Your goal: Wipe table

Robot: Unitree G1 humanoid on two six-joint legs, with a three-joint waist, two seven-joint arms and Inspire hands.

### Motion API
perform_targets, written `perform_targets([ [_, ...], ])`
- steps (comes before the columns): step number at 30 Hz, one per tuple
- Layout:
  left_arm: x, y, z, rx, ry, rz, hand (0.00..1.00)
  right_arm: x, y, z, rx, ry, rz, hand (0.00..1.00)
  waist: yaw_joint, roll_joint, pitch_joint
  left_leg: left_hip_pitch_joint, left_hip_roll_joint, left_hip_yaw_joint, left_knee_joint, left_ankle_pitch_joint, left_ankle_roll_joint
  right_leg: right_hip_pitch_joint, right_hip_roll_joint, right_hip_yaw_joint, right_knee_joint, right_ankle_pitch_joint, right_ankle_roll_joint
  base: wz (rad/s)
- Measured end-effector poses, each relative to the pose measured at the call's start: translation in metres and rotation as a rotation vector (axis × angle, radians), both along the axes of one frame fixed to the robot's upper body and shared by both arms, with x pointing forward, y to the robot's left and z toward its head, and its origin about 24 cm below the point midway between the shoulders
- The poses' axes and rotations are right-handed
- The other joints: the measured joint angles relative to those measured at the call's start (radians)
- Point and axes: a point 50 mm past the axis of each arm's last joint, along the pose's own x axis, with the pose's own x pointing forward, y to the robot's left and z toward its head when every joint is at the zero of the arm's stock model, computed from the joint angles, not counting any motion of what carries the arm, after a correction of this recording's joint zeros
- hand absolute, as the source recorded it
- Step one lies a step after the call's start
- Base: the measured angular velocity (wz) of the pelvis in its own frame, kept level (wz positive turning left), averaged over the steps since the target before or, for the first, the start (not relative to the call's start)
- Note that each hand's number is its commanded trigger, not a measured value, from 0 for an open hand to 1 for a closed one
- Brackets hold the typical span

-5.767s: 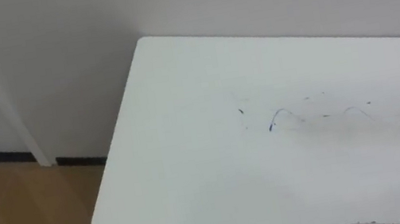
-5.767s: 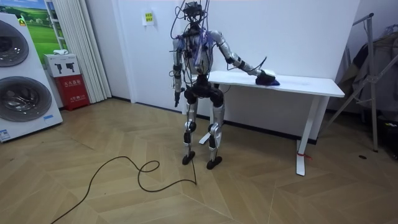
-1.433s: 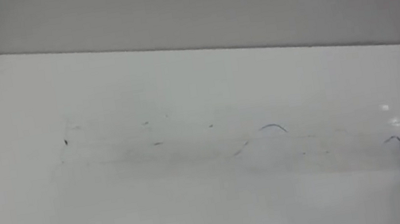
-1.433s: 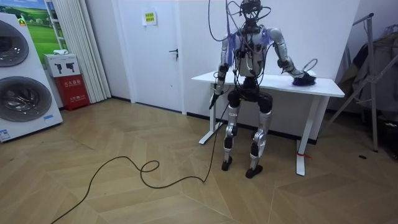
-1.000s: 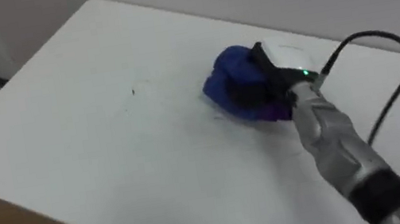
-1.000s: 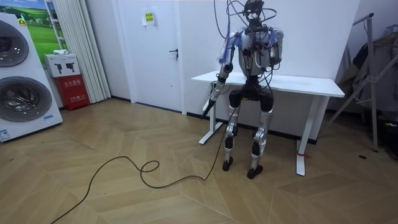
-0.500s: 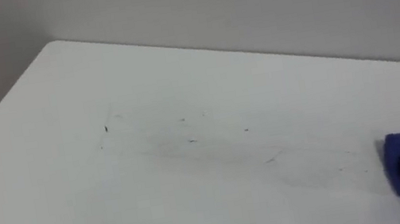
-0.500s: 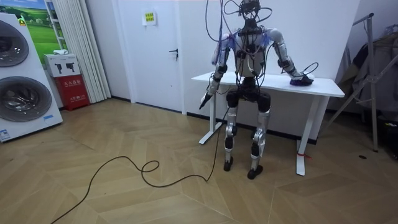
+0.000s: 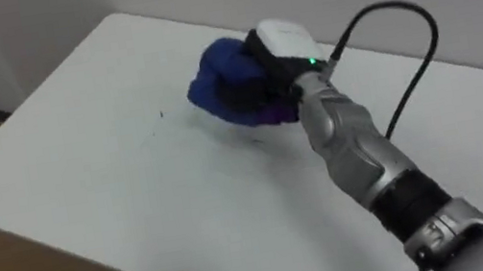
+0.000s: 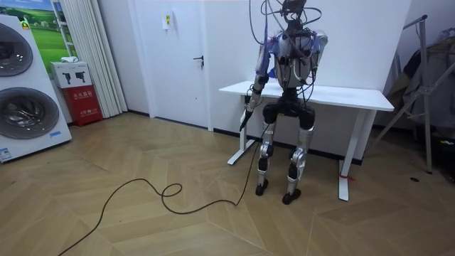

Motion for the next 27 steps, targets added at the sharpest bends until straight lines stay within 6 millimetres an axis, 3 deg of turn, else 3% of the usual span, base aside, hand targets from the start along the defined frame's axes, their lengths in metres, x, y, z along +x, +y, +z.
perform_targets([
  [1,-0.006,0.003,0.0,0.01,0.012,0.0,0.0,-0.019,-0.017,-0.035,-0.025,0.101,-0.047,1.0,-0.001,-0.002,0.0029,0.005,-0.003,-0.01,0.0,-0.004,0.006,0.011,-0.003,-0.004,0.001,-0.001,0.002,0.38],
  [2,-0.012,0.006,0.0,0.024,0.022,-0.006,0.0,-0.044,-0.037,-0.064,0.055,0.171,-0.131,1.0,-0.008,-0.008,0.0043,0.004,-0.01,-0.018,0.001,-0.007,0.011,0.013,-0.011,-0.003,0.002,-0.007,0.011,0.28],
  [3,-0.019,0.008,0.0,0.028,0.032,0.004,0.0,-0.054,-0.044,-0.067,0.089,0.139,-0.161,1.0,-0.018,-0.006,0.0053,0.005,-0.014,-0.017,0.001,-0.008,0.013,0.014,-0.016,-0.002,0.001,-0.01,0.017,0.0],
  [5,-0.041,0.014,-0.001,0.043,0.074,0.034,0.0,-0.075,-0.063,-0.077,0.09,0.081,-0.205,1.0,-0.076,0.006,0.0088,0.015,-0.019,-0.009,0.002,-0.015,0.023,0.028,-0.026,-0.008,-0.003,-0.015,0.026,-0.04],
  [7,-0.048,0.025,0.002,0.096,0.095,0.024,0.0,-0.106,-0.111,-0.088,0.085,0.04,-0.379,1.0,-0.128,0.011,0.0041,0.027,-0.032,-0.008,0.003,-0.023,0.034,0.048,-0.035,-0.003,-0.014,-0.02,0.046,0.08],
  [8,-0.048,0.028,0.003,0.107,0.097,0.018,0.0,-0.115,-0.124,-0.091,0.077,0.032,-0.436,1.0,-0.137,0.013,0.0039,0.028,-0.034,-0.006,0.003,-0.025,0.036,0.05,-0.037,-0.003,-0.013,-0.019,0.048,-0.03],
  [10,-0.05,0.04,0.008,0.156,0.102,0.006,0.0,-0.151,-0.172,-0.097,0.041,0.02,-0.659,1.0,-0.173,0.021,-0.004,0.032,-0.037,0.01,0.009,-0.038,0.044,0.055,-0.046,0.002,-0.002,-0.022,0.057,-0.16],
  [11,-0.051,0.042,0.009,0.162,0.103,0.009,0.0,-0.158,-0.181,-0.098,0.032,0.019,-0.708,1.0,-0.185,0.024,-0.006,0.035,-0.037,0.013,0.012,-0.042,0.045,0.055,-0.047,0.008,0.007,-0.024,0.059,-0.21],
  [12,-0.052,0.046,0.011,0.177,0.103,0.015,0.0,-0.171,-0.198,-0.101,0.015,0.023,-0.796,1.0,-0.208,0.027,-0.0151,0.036,-0.036,0.021,0.027,-0.05,0.048,0.056,-0.048,0.016,0.012,-0.025,0.061,-0.25],
  [13,-0.051,0.05,0.013,0.197,0.1,0.006,0.0,-0.182,-0.212,-0.102,-0.007,0.034,-0.86,1.0,-0.221,0.029,-0.0193,0.037,-0.032,0.035,0.045,-0.061,0.05,0.055,-0.048,0.019,0.026,-0.025,0.061,-0.26],
  [15,-0.044,0.055,0.017,0.218,0.073,-0.007,0.0,-0.193,-0.225,-0.104,-0.021,0.056,-0.921,1.0,-0.246,0.028,-0.0204,0.038,-0.026,0.044,0.069,-0.072,0.051,0.053,-0.048,0.018,0.06,-0.026,0.061,-0.21],
  [18,-0.034,0.056,0.019,0.226,0.035,-0.031,0.0,-0.198,-0.228,-0.108,-0.032,0.086,-0.942,1.0,-0.261,0.032,-0.0208,0.063,-0.008,0.075,0.082,-0.086,0.053,0.045,-0.057,0.018,0.108,-0.026,0.061,-0.4],
  [20,-0.029,0.052,0.018,0.218,0.021,-0.052,0.0,-0.187,-0.221,-0.108,-0.018,0.09,-0.94,1.0,-0.255,0.04,-0.0193,0.066,0.01,0.108,0.102,-0.097,0.055,0.032,-0.067,0.004,0.142,-0.025,0.061,-0.45],
  [21,-0.021,0.049,0.017,0.211,0.0,-0.062,0.0,-0.18,-0.215,-0.11,0.0,0.102,-0.953,1.0,-0.244,0.042,-0.0187,0.064,0.025,0.127,0.113,-0.101,0.054,0.008,-0.084,-0.008,0.206,-0.036,0.055,-0.56],
  [22,-0.012,0.045,0.016,0.202,-0.031,-0.069,0.0,-0.172,-0.21,-0.11,0.007,0.109,-0.958,1.0,-0.209,0.043,-0.0182,0.063,0.037,0.156,0.119,-0.104,0.048,-0.026,-0.129,-0.008,0.299,-0.049,0.052,-0.64],
  [24,-0.005,0.041,0.014,0.191,-0.048,-0.086,0.0,-0.152,-0.193,-0.111,0.02,0.137,-0.927,1.0,-0.16,0.046,-0.0167,0.057,0.072,0.193,0.124,-0.104,0.025,-0.05,-0.192,0.016,0.351,-0.069,0.059,-0.82],
  [25,-0.001,0.04,0.013,0.184,-0.038,-0.1,0.0,-0.132,-0.176,-0.108,0.04,0.146,-0.871,1.0,-0.139,0.043,-0.0153,0.036,0.099,0.202,0.13,-0.099,0.004,-0.056,-0.223,0.024,0.325,-0.068,0.065,-0.71],
  [26,0.002,0.039,0.012,0.181,-0.032,-0.11,0.0,-0.12,-0.165,-0.106,0.053,0.147,-0.83,1.0,-0.133,0.041,-0.0139,0.02,0.114,0.202,0.136,-0.097,-0.006,-0.06,-0.235,0.025,0.297,-0.065,0.069,-0.46],
  [27,0.011,0.038,0.012,0.173,-0.035,-0.133,0.0,-0.091,-0.144,-0.094,0.078,0.128,-0.739,1.0,-0.118,0.034,-0.0108,-0.022,0.144,0.201,0.146,-0.089,-0.029,-0.073,-0.253,0.031,0.248,-0.055,0.084,-0.2],
])
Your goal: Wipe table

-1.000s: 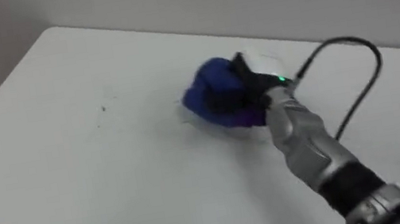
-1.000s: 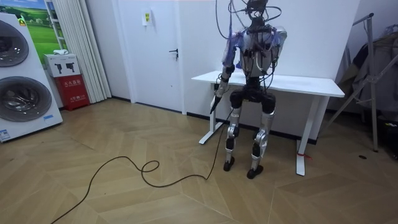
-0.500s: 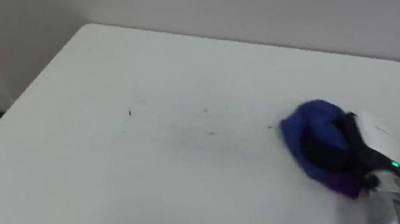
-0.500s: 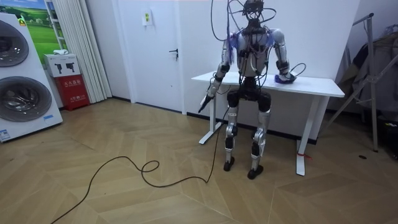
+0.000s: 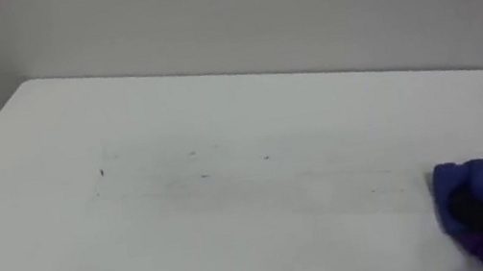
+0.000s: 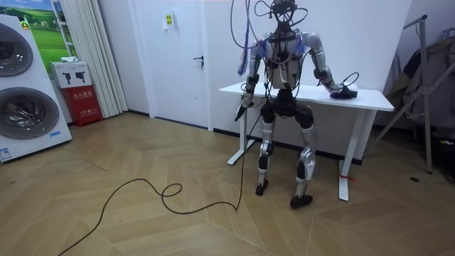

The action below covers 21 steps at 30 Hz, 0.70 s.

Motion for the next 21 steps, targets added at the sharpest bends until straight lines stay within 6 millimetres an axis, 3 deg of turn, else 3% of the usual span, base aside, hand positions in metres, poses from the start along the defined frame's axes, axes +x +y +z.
perform_targets([
  [1,0.014,-0.003,0.002,-0.002,-0.021,-0.031,0.0,0.032,0.026,0.017,0.023,-0.042,0.112,1.0,0.006,-0.009,0.008,-0.043,0.027,-0.009,0.006,0.017,-0.027,-0.014,-0.015,0.003,-0.053,0.025,0.01,-0.09],
  [2,0.024,-0.005,0.004,-0.002,-0.038,-0.049,0.0,0.046,0.038,0.027,0.017,-0.065,0.174,1.0,0.005,-0.015,0.0127,-0.069,0.038,-0.02,0.01,0.026,-0.042,-0.022,-0.02,0.005,-0.079,0.042,0.014,0.27],
  [3,0.044,-0.009,0.008,-0.006,-0.069,-0.09,0.0,0.071,0.057,0.049,-0.01,-0.113,0.279,1.0,0.006,-0.027,0.0185,-0.127,0.058,-0.061,0.014,0.049,-0.074,-0.031,-0.02,0.015,-0.137,0.078,0.018,0.5],
  [4,0.064,-0.015,0.013,-0.017,-0.097,-0.124,0.0,0.091,0.07,0.071,-0.05,-0.16,0.361,1.0,0.028,-0.043,0.0184,-0.161,0.08,-0.086,0.007,0.077,-0.111,-0.052,-0.019,0.016,-0.168,0.107,0.022,0.48],
  [5,0.07,-0.015,0.015,-0.02,-0.11,-0.123,0.0,0.097,0.075,0.078,-0.067,-0.175,0.392,1.0,0.04,-0.042,0.0199,-0.172,0.096,-0.093,-0.001,0.09,-0.131,-0.065,-0.014,0.014,-0.179,0.113,0.024,0.39],
  [6,0.08,-0.017,0.018,-0.04,-0.135,-0.106,0.0,0.107,0.081,0.091,-0.091,-0.205,0.437,1.0,0.05,-0.047,0.0187,-0.188,0.131,-0.116,-0.006,0.109,-0.171,-0.083,0.007,0.005,-0.155,0.123,0.061,0.39],
  [7,0.081,-0.023,0.016,-0.075,-0.14,-0.077,0.0,0.107,0.079,0.093,-0.104,-0.209,0.45,1.0,0.044,-0.018,0.0172,-0.19,0.186,-0.124,-0.006,0.135,-0.179,-0.092,0.049,-0.021,-0.06,0.061,0.073,0.52],
  [8,0.079,-0.025,0.015,-0.095,-0.138,-0.06,0.0,0.105,0.077,0.09,-0.106,-0.198,0.45,1.0,0.036,-0.015,0.0173,-0.188,0.203,-0.108,-0.01,0.162,-0.161,-0.094,0.059,-0.032,-0.025,0.032,0.059,0.67],
  [9,0.072,-0.028,0.01,-0.134,-0.133,-0.016,0.0,0.093,0.067,0.074,-0.111,-0.131,0.44,1.0,0.013,-0.017,0.0173,-0.187,0.227,-0.058,-0.012,0.217,-0.122,-0.08,0.071,-0.06,0.008,-0.019,0.042,0.61],
  [10,0.062,-0.033,0.005,-0.156,-0.112,0.004,0.0,0.079,0.054,0.059,-0.084,-0.08,0.409,1.0,-0.009,-0.012,0.0183,-0.183,0.23,-0.031,-0.012,0.244,-0.122,-0.066,0.084,-0.076,0.019,-0.049,0.026,0.51],
  [11,0.056,-0.034,0.002,-0.167,-0.097,0.018,0.0,0.075,0.052,0.058,-0.07,-0.091,0.398,1.0,-0.021,-0.005,0.017,-0.18,0.227,-0.014,-0.011,0.244,-0.122,-0.062,0.089,-0.086,0.017,-0.056,0.017,0.24],
  [12,0.046,-0.036,-0.001,-0.196,-0.082,0.069,0.0,0.07,0.048,0.056,-0.072,-0.09,0.393,1.0,-0.044,-0.005,0.0182,-0.177,0.218,0.04,-0.003,0.243,-0.122,-0.06,0.097,-0.096,0.013,-0.064,0.003,0.11],
  [14,0.045,-0.036,-0.002,-0.219,-0.09,0.109,0.0,0.064,0.043,0.054,-0.073,-0.083,0.392,1.0,-0.067,-0.008,0.0194,-0.166,0.184,0.073,0.005,0.236,-0.119,-0.054,0.105,-0.098,-0.002,-0.067,-0.01,-0.02],
  [16,0.047,-0.039,-0.002,-0.226,-0.092,0.101,0.0,0.064,0.046,0.054,-0.057,-0.058,0.412,1.0,-0.063,0.001,0.0193,-0.138,0.127,0.08,0.037,0.144,-0.097,-0.036,0.128,-0.077,-0.032,-0.058,-0.026,-0.29],
  [18,0.048,-0.04,-0.002,-0.231,-0.097,0.104,0.0,0.066,0.05,0.056,-0.073,-0.043,0.431,1.0,-0.044,0.017,0.022,-0.107,0.102,0.087,0.026,0.103,-0.094,-0.029,0.147,-0.049,-0.054,-0.051,-0.027,-0.44],
  [21,0.039,-0.041,-0.003,-0.246,-0.101,0.131,0.0,0.068,0.051,0.06,-0.09,-0.029,0.442,1.0,-0.012,0.035,0.0151,-0.049,0.081,0.091,-0.044,0.102,-0.101,-0.028,0.152,0.003,-0.081,-0.028,-0.013,-0.46],
])
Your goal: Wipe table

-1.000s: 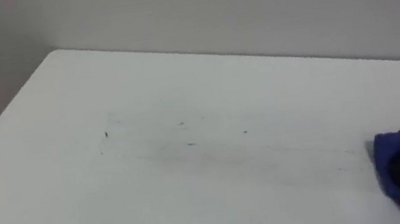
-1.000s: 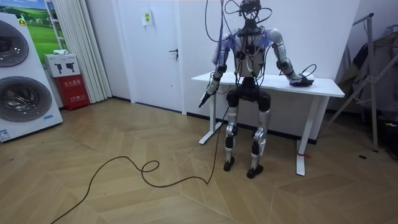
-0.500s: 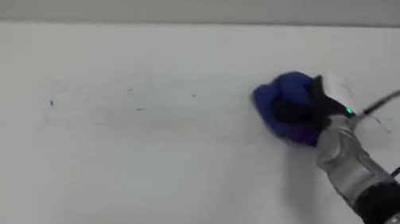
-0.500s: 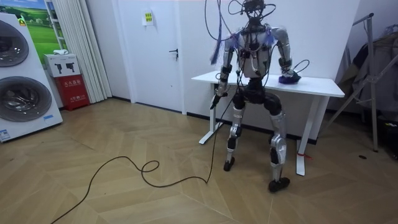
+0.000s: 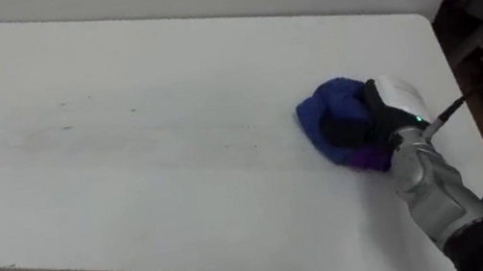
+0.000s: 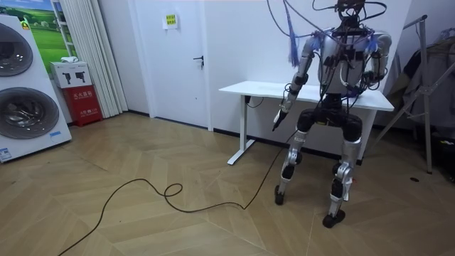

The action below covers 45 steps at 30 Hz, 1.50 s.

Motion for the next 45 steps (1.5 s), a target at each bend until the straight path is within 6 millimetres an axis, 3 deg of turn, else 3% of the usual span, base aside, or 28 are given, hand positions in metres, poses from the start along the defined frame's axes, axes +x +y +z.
perform_targets([
  [3,0.001,0.002,0.002,0.006,-0.01,0.009,0.0,0.002,-0.002,0.006,-0.034,-0.038,-0.009,1.0,-0.016,0.008,-0.0019,0.001,-0.025,-0.005,-0.052,0.007,-0.011,-0.001,-0.004,0.003,-0.046,0.03,0.017,0.06],
  [5,-0.005,0.01,0.003,0.034,-0.014,0.03,0.0,-0.01,-0.007,-0.004,-0.027,-0.043,-0.028,1.0,-0.034,-0.01,-0.0103,0.02,-0.044,-0.016,-0.077,0.01,-0.006,0.016,-0.015,0.001,-0.062,0.039,0.027,0.04],
  [8,-0.019,0.023,0.004,0.068,-0.002,0.073,0.0,-0.033,-0.016,-0.023,-0.015,-0.053,-0.054,1.0,-0.06,-0.031,-0.0169,0.039,-0.054,-0.04,-0.087,0.01,-0.006,0.065,-0.017,-0.03,-0.097,0.045,0.036,0.23],
  [12,-0.04,0.037,0.006,0.132,0.021,0.103,0.0,-0.064,-0.043,-0.039,0.015,-0.082,-0.193,1.0,-0.102,-0.048,-0.0128,0.058,-0.068,-0.075,-0.093,0.006,0.001,0.127,-0.017,-0.069,-0.136,0.051,0.046,0.3],
  [16,-0.052,0.047,0.008,0.19,0.044,0.118,0.0,-0.089,-0.074,-0.048,0.038,-0.067,-0.349,1.0,-0.104,-0.058,-0.0094,0.073,-0.07,-0.074,-0.098,0.005,0.003,0.142,-0.017,-0.07,-0.146,0.055,0.05,0.01],
  [21,-0.046,0.039,0.006,0.18,0.018,0.124,0.0,-0.077,-0.072,-0.043,0.035,-0.046,-0.34,1.0,-0.091,-0.052,-0.0106,0.074,-0.072,-0.092,-0.094,0.003,0.014,0.134,-0.016,-0.056,-0.134,0.06,0.045,-0.09],
  [24,-0.035,0.027,0.004,0.159,0.004,0.088,0.0,-0.051,-0.043,-0.03,-0.009,0.008,-0.2,1.0,-0.052,-0.049,-0.0096,0.071,-0.072,-0.109,-0.096,0.003,0.019,0.1,-0.011,-0.017,-0.125,0.072,0.035,-0.39],
  [26,-0.023,0.015,0.002,0.141,-0.003,0.032,0.0,-0.024,0.013,-0.013,-0.08,0.021,0.037,1.0,-0.005,-0.049,-0.0095,0.064,-0.072,-0.121,-0.098,0.004,0.021,0.066,-0.006,0.02,-0.112,0.079,0.028,-0.45],
  [27,-0.019,0.013,0.002,0.134,-0.004,0.019,0.0,-0.017,0.03,-0.007,-0.089,0.016,0.1,1.0,0.005,-0.048,-0.0092,0.06,-0.072,-0.126,-0.097,0.004,0.021,0.062,-0.006,0.024,-0.109,0.08,0.028,-0.16],
  [28,-0.012,0.007,0.002,0.118,-0.009,-0.002,0.0,-0.006,0.062,0.006,-0.104,0.003,0.214,1.0,0.022,-0.048,-0.0079,0.053,-0.076,-0.143,-0.097,0.003,0.022,0.052,-0.005,0.025,-0.111,0.082,0.028,0.0],
  [31,-0.003,-0.006,0.001,0.075,-0.019,-0.063,0.0,0.002,0.125,0.03,-0.064,-0.029,0.418,1.0,0.087,-0.054,-0.0071,0.033,-0.087,-0.172,-0.097,0.002,0.025,0.053,-0.011,0.006,-0.122,0.086,0.034,0.2],
  [33,-0.006,-0.006,0.001,0.072,-0.008,-0.067,0.0,0.004,0.138,0.036,-0.057,-0.037,0.468,1.0,0.129,-0.061,-0.0071,0.017,-0.099,-0.197,-0.096,0.003,0.03,0.057,-0.019,-0.018,-0.129,0.087,0.037,0.43],
  [36,-0.022,-0.001,0.0,0.085,0.03,-0.056,0.0,0.001,0.125,0.025,-0.076,0.006,0.45,1.0,0.136,-0.061,-0.0048,0.015,-0.123,-0.251,-0.097,0.002,0.044,0.088,-0.037,-0.064,-0.128,0.085,0.04,0.49],
  [39,-0.035,0.006,0.0,0.105,0.05,-0.025,0.0,-0.009,0.102,0.007,-0.049,0.032,0.404,1.0,0.127,-0.06,-0.0009,0.019,-0.129,-0.274,-0.1,-0.004,0.063,0.099,-0.037,-0.072,-0.131,0.085,0.033,0.16],
  [40,-0.04,0.008,-0.001,0.111,0.058,-0.014,0.0,-0.014,0.095,0.001,-0.031,0.023,0.379,1.0,0.11,-0.058,0.0004,0.025,-0.134,-0.287,-0.1,-0.008,0.081,0.106,-0.037,-0.069,-0.131,0.077,0.006,0.09],
  [42,-0.045,0.012,-0.001,0.12,0.064,0.004,0.0,-0.026,0.081,-0.012,0.017,0.014,0.32,1.0,0.07,-0.055,0.0008,0.032,-0.137,-0.301,-0.101,-0.008,0.085,0.118,-0.031,-0.053,-0.132,0.063,-0.033,0.16],
  [45,-0.054,0.021,0.001,0.147,0.061,0.033,0.0,-0.047,0.052,-0.029,0.11,-0.011,0.209,1.0,0.023,-0.056,-0.0004,0.045,-0.136,-0.301,-0.1,-0.008,0.085,0.123,-0.027,-0.011,-0.134,0.058,-0.042,-0.06],
])
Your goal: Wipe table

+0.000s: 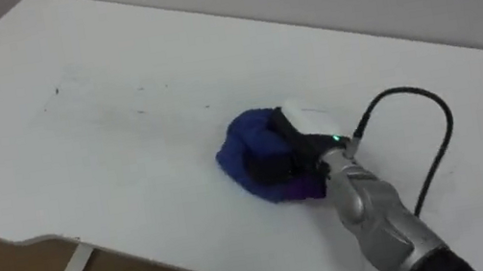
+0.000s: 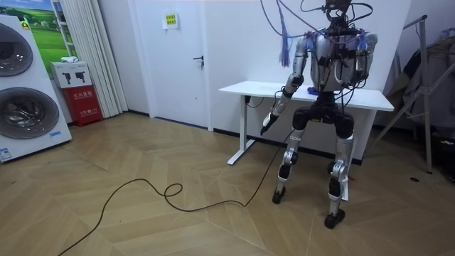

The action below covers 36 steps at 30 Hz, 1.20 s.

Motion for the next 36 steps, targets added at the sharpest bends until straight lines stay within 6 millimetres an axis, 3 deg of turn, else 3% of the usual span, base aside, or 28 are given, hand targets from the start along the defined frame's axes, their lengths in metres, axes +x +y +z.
perform_targets([
  [3,-0.001,0.008,0.003,0.051,-0.013,-0.024,0.0,-0.019,-0.04,-0.011,0.009,-0.031,-0.14,1.0,-0.052,-0.004,-0.0013,0.005,0.0,0.001,0.001,0.003,-0.007,0.008,0.0,0.0,-0.003,0.003,0.005,-0.03],
  [5,0.001,0.013,0.006,0.078,-0.032,-0.032,0.0,-0.027,-0.064,-0.019,0.001,-0.022,-0.252,1.0,-0.069,-0.005,-0.0034,0.019,0.001,0.011,0.006,0.006,-0.024,0.019,-0.002,0.0,-0.014,0.025,0.068,-0.24],
  [7,0.005,0.013,0.007,0.08,-0.051,-0.04,0.0,-0.03,-0.078,-0.021,-0.008,-0.024,-0.312,1.0,-0.085,-0.002,-0.0038,0.018,0.002,0.018,0.01,-0.003,-0.05,0.018,-0.005,-0.002,-0.016,0.02,0.097,-0.15],
  [11,0.006,0.013,0.007,0.083,-0.057,-0.043,0.0,-0.038,-0.095,-0.028,-0.026,-0.014,-0.399,1.0,-0.114,0.006,-0.0074,0.007,0.002,0.016,0.029,-0.007,-0.055,0.019,-0.006,0.003,-0.013,0.022,0.101,-0.02],
  [12,0.005,0.013,0.007,0.082,-0.053,-0.044,0.0,-0.04,-0.099,-0.03,-0.033,-0.009,-0.421,0.64,-0.116,0.01,-0.0092,0.006,0.002,0.017,0.035,-0.01,-0.059,0.019,-0.006,0.009,-0.012,0.022,0.102,-0.04],
  [13,0.004,0.013,0.006,0.084,-0.05,-0.044,0.0,-0.042,-0.101,-0.031,-0.036,-0.003,-0.428,0.52,-0.117,0.011,-0.0099,0.006,0.002,0.018,0.04,-0.009,-0.058,0.018,-0.007,0.013,-0.01,0.023,0.103,-0.06],
  [14,0.003,0.014,0.006,0.084,-0.048,-0.043,0.0,-0.042,-0.102,-0.031,-0.038,-0.001,-0.43,0.0,-0.117,0.011,-0.0098,0.006,0.002,0.018,0.041,-0.007,-0.054,0.018,-0.007,0.015,-0.011,0.023,0.104,-0.05],
  [21,-0.009,0.013,0.004,0.081,-0.019,-0.03,0.0,-0.043,-0.103,-0.03,-0.069,0.005,-0.433,0.0,-0.11,0.008,-0.0103,0.008,0.001,0.022,0.052,-0.005,-0.052,0.018,-0.006,0.02,-0.012,0.035,0.099,-0.01],
  [26,0.0,0.012,0.006,0.092,-0.045,-0.042,0.0,-0.041,-0.098,-0.028,-0.115,0.011,-0.395,0.0,-0.112,0.008,-0.011,0.011,0.001,0.024,0.038,-0.005,-0.051,0.017,-0.005,0.028,-0.009,0.035,0.099,0.0],
  [30,0.007,0.008,0.007,0.08,-0.078,-0.047,0.0,-0.036,-0.096,-0.02,-0.13,0.008,-0.373,0.0,-0.133,0.012,-0.0114,0.014,0.001,0.027,0.031,-0.005,-0.051,0.016,-0.005,0.028,-0.01,0.036,0.099,-0.02],
  [36,0.015,0.005,0.008,0.046,-0.099,-0.05,0.0,-0.032,-0.096,-0.006,-0.103,-0.034,-0.362,0.0,-0.148,0.026,-0.0141,0.029,0.003,0.057,0.017,-0.005,-0.051,0.0,-0.006,0.059,-0.008,0.036,0.1,-0.14],
])
